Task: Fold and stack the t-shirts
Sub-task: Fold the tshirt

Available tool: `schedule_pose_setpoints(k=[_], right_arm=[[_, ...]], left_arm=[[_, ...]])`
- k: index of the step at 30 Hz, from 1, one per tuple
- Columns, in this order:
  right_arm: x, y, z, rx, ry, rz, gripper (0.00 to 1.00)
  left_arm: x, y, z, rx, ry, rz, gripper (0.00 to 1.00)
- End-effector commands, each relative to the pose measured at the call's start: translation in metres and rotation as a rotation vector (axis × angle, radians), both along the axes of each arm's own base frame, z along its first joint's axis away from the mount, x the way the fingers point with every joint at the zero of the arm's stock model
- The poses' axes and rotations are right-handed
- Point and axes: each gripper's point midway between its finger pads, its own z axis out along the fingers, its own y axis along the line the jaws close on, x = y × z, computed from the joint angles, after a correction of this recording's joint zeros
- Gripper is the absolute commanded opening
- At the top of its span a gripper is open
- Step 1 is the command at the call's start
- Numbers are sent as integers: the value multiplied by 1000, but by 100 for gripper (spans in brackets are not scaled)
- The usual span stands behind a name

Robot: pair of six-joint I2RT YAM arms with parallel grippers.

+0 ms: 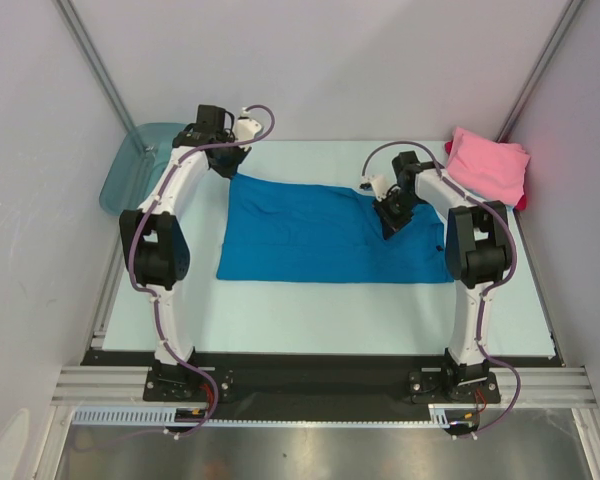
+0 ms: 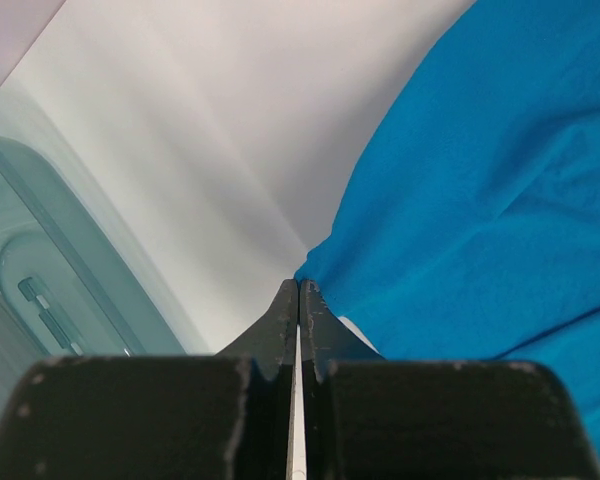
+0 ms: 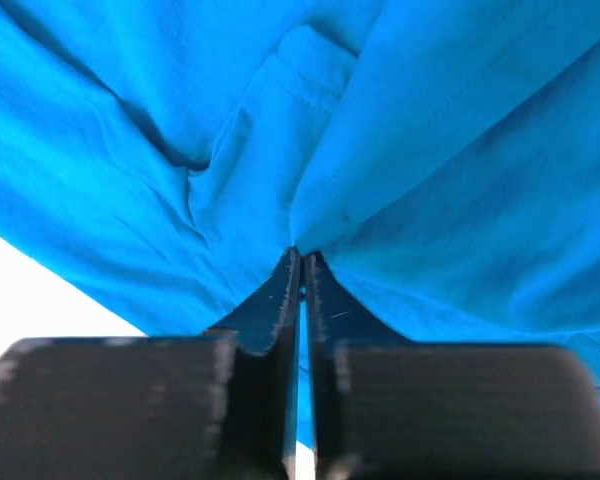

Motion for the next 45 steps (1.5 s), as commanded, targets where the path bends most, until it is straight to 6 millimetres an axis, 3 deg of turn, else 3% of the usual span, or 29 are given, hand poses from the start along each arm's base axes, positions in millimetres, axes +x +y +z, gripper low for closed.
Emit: schedule_pose_setpoints(k=[1, 6, 10, 15, 26, 34, 45], right_arm=[[3, 2, 1, -11, -15, -3, 1], [6, -3, 2, -51, -32, -5, 0], [25, -15, 15, -121, -130, -28, 0], [52, -39, 34, -224, -247, -76, 0], [69, -93, 47, -444, -363, -66, 0], [103, -116, 93, -585, -530, -29, 0], [146, -174, 143, -795, -719, -111, 0]], left_arm=[[11, -8, 22, -26, -65, -4, 0], [10, -8, 21, -23, -61, -4, 0], [10, -8, 20, -26, -59, -3, 0], [11, -9, 20, -25, -62, -6, 0], [13, -7, 28, 0, -87, -21, 0], [8, -2, 22, 34, -74, -24, 0], [10, 24, 14, 109, -108, 45, 0]])
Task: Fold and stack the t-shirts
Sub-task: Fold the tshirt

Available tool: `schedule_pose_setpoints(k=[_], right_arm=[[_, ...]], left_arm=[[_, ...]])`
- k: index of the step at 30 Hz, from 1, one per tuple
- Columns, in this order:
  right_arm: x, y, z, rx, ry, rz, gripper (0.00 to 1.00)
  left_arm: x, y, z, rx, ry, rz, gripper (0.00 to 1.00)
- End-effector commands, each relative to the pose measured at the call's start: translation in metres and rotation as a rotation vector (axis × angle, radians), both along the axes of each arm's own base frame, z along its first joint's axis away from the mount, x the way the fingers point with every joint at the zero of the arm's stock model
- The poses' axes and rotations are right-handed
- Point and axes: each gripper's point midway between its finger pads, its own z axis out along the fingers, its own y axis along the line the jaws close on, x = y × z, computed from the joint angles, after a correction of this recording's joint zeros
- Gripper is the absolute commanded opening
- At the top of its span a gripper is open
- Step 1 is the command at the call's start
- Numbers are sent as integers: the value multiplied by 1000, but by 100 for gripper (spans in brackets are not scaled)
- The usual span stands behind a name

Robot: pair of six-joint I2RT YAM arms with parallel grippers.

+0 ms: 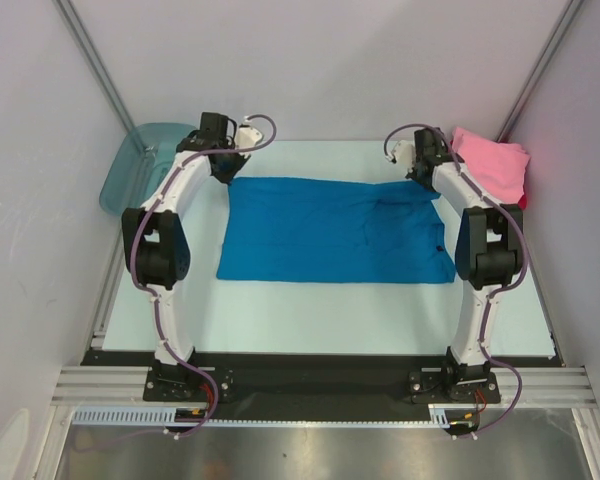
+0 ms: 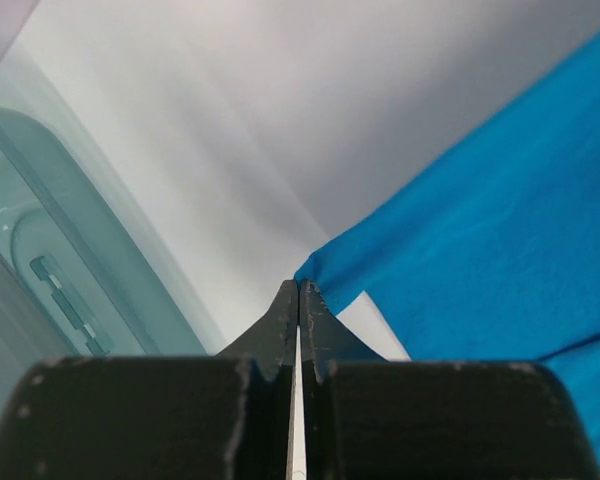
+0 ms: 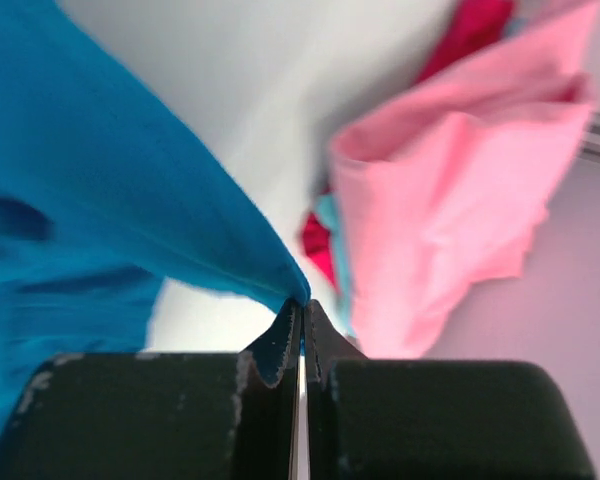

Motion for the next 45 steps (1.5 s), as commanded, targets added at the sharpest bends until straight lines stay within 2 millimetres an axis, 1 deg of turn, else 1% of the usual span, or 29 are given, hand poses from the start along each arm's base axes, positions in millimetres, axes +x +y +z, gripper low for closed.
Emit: schedule_pose_setpoints(k=[1, 5, 8, 9, 11, 13, 15, 17, 20, 25, 28, 31, 32, 34, 37, 38, 39, 42, 43, 45], right_arm=[[26, -31, 70, -76, -202, -61, 0], [25, -36, 69, -67, -199, -66, 0], [22, -31, 71, -32, -190, -56, 0], [17, -30, 67, -25, -166, -52, 0], [13, -27, 63, 1, -149, -49, 0], [4, -23, 57, 26, -105, -36, 0], [-2, -21, 52, 47, -76, -39, 0], [-5, -20, 49, 54, -66, -39, 0], [-6, -21, 49, 53, -63, -40, 0], [-8, -21, 49, 55, -57, -38, 0], [-11, -21, 48, 53, -49, -34, 0], [-13, -21, 45, 52, -38, -29, 0], [-15, -21, 44, 54, -27, -28, 0], [-18, -16, 45, 79, -19, -8, 0], [-29, -8, 43, 114, 39, 31, 0], [-36, -7, 40, 116, 73, 39, 0], [-37, -5, 42, 126, 81, 51, 0], [-44, -4, 40, 138, 120, 59, 0], [-44, -7, 42, 142, 123, 56, 0], [-50, -8, 40, 152, 152, 52, 0]], left_arm=[[8, 12, 33, 26, -110, 25, 0], [9, 21, 29, 49, -114, 39, 0], [11, 27, 27, 59, -116, 53, 0], [12, 30, 27, 65, -117, 61, 0], [17, 40, 30, 95, -142, 96, 0], [22, 50, 33, 123, -166, 133, 0], [25, 58, 32, 154, -176, 163, 0], [28, 70, 29, 200, -181, 194, 0], [30, 77, 27, 232, -186, 211, 0], [33, 80, 25, 252, -189, 210, 1], [33, 83, 19, 272, -179, 211, 0], [30, 79, 17, 255, -172, 187, 0], [28, 77, 13, 251, -161, 177, 0], [26, 75, 13, 240, -162, 164, 0], [24, 73, 10, 239, -153, 140, 0], [23, 71, 10, 237, -151, 132, 0], [23, 71, 10, 235, -151, 129, 0], [24, 69, 13, 227, -157, 119, 0], [23, 69, 13, 225, -157, 119, 0], [24, 67, 13, 219, -158, 114, 0]])
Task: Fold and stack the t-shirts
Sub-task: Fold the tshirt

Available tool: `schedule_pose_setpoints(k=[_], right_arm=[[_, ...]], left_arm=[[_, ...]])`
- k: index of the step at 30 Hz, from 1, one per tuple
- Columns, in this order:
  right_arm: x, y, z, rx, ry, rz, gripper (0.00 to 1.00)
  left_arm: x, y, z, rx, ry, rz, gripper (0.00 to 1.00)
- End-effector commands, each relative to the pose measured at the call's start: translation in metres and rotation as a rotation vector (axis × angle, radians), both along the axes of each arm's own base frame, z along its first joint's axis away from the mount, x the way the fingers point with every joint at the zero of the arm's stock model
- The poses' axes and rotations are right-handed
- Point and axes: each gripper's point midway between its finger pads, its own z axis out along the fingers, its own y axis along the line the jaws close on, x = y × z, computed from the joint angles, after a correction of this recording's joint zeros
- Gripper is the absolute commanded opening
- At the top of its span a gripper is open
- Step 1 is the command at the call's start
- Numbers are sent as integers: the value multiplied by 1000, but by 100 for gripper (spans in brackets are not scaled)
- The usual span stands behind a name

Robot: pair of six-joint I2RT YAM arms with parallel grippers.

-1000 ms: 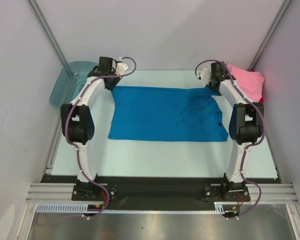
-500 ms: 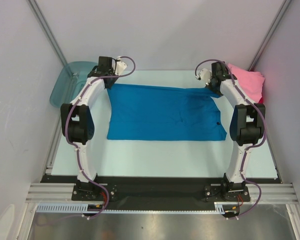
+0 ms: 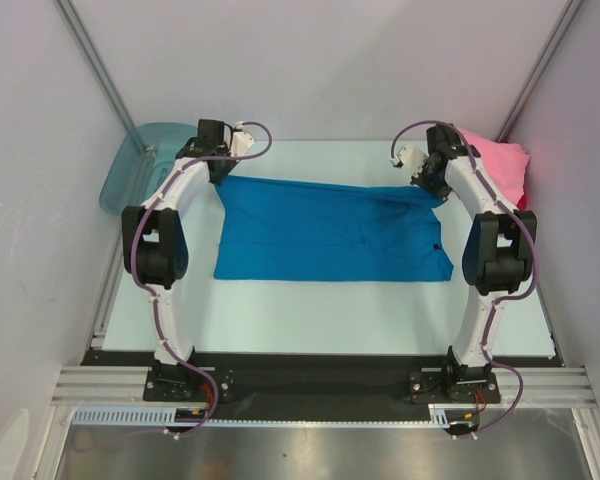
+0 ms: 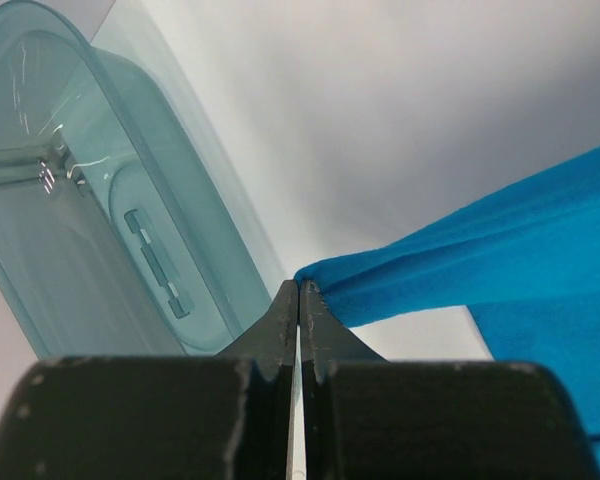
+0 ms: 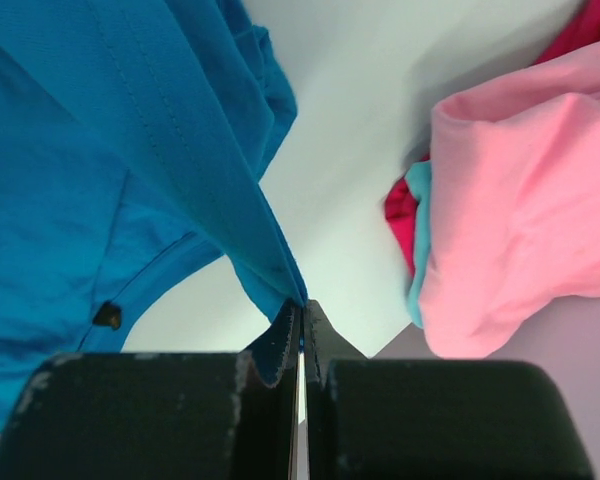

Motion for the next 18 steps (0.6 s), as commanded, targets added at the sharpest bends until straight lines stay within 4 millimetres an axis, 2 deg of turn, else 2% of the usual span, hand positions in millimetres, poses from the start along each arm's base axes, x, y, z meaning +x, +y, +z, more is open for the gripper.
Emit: schedule_pose_setpoints(k=[1, 8, 18], right_arm=[[-10, -14, 32, 6, -7, -11, 0], [-18, -21, 35, 6, 30, -12, 0], [-35, -15, 32, 45, 117, 19, 0]], left_arm=[[5, 14, 28, 14, -66, 9, 0], [-2, 2, 25, -31, -36, -35, 0], [-18, -5, 22, -46, 20, -100, 0]])
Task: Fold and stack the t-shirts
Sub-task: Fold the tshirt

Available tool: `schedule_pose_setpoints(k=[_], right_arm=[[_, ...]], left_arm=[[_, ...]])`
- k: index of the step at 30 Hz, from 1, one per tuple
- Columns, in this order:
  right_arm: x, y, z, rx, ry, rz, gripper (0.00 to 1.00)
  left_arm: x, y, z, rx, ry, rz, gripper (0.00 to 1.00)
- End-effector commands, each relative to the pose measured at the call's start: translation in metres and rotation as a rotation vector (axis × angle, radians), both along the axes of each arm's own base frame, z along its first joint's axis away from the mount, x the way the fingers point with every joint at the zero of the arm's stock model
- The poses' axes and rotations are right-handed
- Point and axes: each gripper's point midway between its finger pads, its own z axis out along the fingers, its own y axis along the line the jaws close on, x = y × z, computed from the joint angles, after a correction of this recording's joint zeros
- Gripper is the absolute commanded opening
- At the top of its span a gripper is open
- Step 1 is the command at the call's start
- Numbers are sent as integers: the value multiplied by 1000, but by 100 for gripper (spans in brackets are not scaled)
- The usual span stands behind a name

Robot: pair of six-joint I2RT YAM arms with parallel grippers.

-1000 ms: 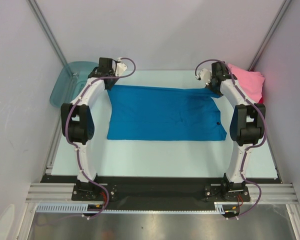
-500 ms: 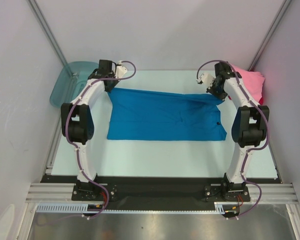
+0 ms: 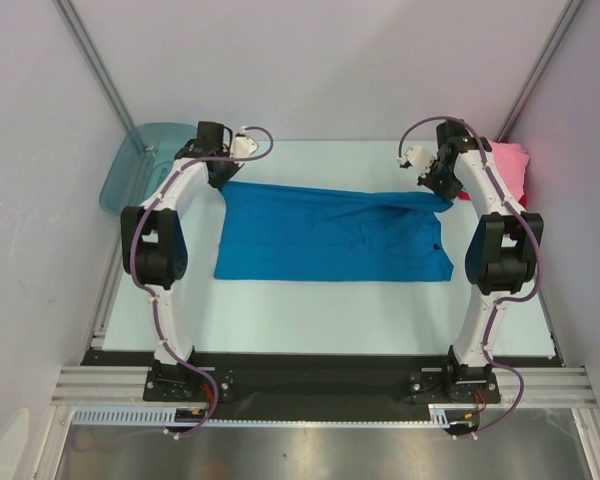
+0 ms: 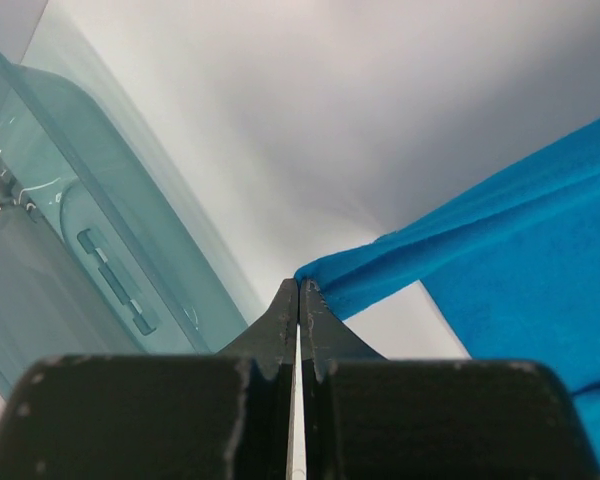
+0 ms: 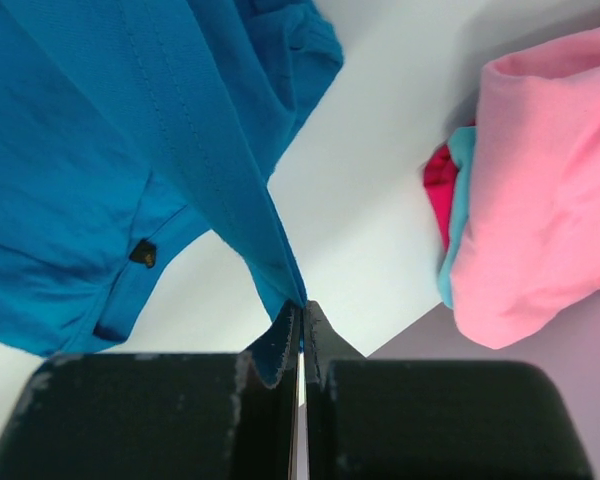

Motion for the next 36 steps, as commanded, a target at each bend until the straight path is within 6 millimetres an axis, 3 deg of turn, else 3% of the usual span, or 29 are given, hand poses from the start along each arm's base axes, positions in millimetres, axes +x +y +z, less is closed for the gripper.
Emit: schedule_pose_setpoints(k=[1, 7, 14, 36], right_arm=[[-12, -7, 20, -6, 14, 9, 0], [-24, -3, 13, 5, 82, 25, 0], [-42, -2, 2, 1, 171, 39, 0], [-57, 12, -10, -3, 252, 84, 0]], left_arm=[[-7, 9, 35, 13, -49, -26, 0], [-15, 11, 35, 45, -19, -61, 0], [-34, -1, 29, 10, 60, -164, 0], [-62, -2, 10, 28, 214, -238, 0]])
